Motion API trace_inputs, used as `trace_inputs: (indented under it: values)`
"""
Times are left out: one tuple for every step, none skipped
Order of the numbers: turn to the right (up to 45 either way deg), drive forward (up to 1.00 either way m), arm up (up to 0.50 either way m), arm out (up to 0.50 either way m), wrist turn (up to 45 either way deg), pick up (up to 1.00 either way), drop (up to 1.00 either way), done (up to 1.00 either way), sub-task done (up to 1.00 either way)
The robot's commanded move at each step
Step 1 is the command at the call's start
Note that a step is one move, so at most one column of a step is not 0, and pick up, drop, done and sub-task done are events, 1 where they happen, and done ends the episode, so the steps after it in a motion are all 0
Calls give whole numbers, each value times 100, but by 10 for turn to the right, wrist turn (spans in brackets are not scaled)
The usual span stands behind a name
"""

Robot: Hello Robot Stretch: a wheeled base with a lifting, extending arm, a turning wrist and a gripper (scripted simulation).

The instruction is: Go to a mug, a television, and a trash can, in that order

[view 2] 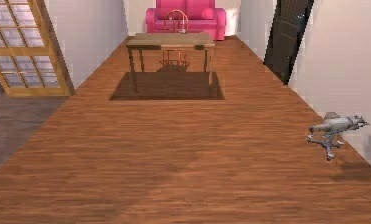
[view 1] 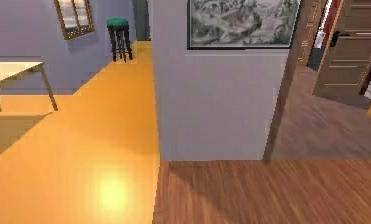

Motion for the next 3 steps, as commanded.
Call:
trace_inputs:
  values:
    - [-120,0,0,0,0,0,0,0,0]
    - [0,15,0,0,0,0,0,0,0]
    - [-210,0,0,0,0,0,0,0,0]
